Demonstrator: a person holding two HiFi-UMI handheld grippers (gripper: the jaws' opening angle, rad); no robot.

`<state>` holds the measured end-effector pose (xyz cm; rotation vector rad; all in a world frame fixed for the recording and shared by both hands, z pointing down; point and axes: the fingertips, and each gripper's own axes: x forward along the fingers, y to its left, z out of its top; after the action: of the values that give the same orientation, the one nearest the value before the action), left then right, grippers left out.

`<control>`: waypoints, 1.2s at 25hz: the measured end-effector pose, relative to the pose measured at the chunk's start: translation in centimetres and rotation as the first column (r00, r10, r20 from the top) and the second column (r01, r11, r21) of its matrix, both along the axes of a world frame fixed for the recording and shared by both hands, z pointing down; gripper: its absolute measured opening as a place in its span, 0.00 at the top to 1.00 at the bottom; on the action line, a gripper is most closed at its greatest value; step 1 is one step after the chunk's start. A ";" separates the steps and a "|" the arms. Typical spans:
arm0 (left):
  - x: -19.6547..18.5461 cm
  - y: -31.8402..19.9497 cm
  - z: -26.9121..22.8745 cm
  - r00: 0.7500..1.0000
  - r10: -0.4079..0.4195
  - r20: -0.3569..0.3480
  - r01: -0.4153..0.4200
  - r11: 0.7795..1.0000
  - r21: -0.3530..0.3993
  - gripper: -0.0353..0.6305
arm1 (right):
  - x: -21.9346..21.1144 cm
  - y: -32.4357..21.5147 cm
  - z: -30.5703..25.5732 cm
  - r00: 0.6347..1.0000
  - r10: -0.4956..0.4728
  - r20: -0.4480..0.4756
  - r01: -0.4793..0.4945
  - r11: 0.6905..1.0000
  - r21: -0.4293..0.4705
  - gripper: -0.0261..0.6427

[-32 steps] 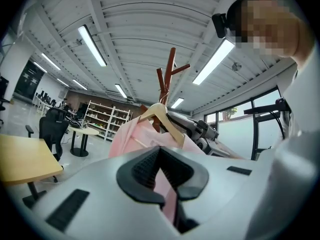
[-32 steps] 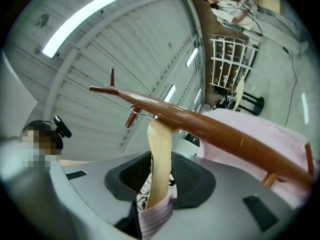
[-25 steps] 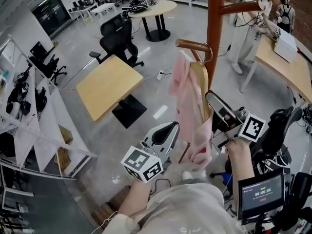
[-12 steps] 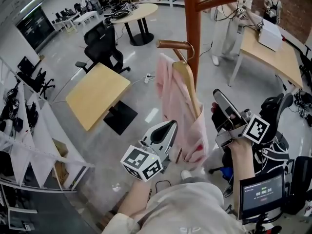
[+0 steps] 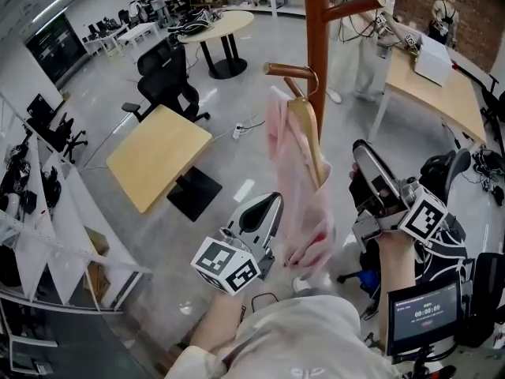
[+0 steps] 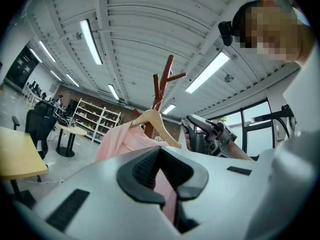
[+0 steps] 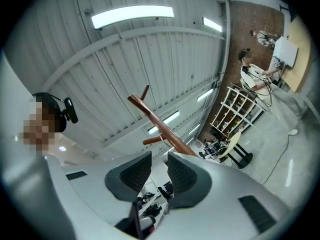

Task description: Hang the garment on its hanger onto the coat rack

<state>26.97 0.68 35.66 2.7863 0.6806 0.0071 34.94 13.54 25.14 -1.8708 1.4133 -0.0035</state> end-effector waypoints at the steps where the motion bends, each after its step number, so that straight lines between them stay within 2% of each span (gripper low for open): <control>1: -0.5 -0.4 -0.4 1.000 -0.013 -0.009 0.013 1.000 0.007 0.94 | -0.6 -0.5 -0.8 1.000 -0.008 -0.024 0.008 1.000 0.000 0.80; 5: -2.8 -3.4 -1.4 0.995 -0.097 -0.036 0.098 0.995 0.018 0.94 | -3.1 -4.2 -3.4 0.990 -0.085 -0.116 0.084 0.996 -0.012 0.80; 8: -5.0 -6.5 -1.5 0.980 -0.194 -0.041 0.194 0.981 0.012 0.94 | -4.9 -7.8 -4.1 0.974 -0.179 -0.139 0.179 0.984 -0.013 0.80; 11: -8.3 -9.1 -2.3 0.954 -0.297 -0.041 0.298 0.955 0.006 0.94 | -7.7 -11.3 -5.1 0.943 -0.300 -0.147 0.303 0.953 0.003 0.80; 14: -12.7 -12.0 -3.2 0.906 -0.422 -0.042 0.422 0.907 -0.002 0.94 | -10.9 -15.5 -4.9 0.896 -0.426 -0.126 0.429 0.903 -0.005 0.80; 16: -16.1 -14.6 -3.5 0.853 -0.520 -0.041 0.520 0.854 -0.012 0.94 | -13.2 -19.1 -4.1 0.844 -0.526 -0.106 0.527 0.849 -0.014 0.80; 21: -25.4 -20.7 -2.6 0.682 -0.731 -0.024 0.732 0.682 0.004 0.94 | -20.5 -28.2 -0.6 0.683 -0.729 -0.044 0.729 0.684 -0.030 0.80; 26: -34.3 -21.8 -1.9 0.513 -0.858 0.014 0.858 0.513 0.007 0.94 | -28.6 -31.8 1.8 0.527 -0.850 0.008 0.848 0.525 -0.069 0.80; 30: -41.7 -23.9 1.2 0.389 -0.920 0.051 0.921 0.390 0.019 0.94 | -36.3 -35.7 6.2 0.394 -0.917 0.062 0.917 0.388 -0.089 0.80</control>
<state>-14.73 -23.19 36.87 2.7094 -0.9875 -0.1430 -1.36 -22.16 31.32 -0.8774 2.3214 -0.6578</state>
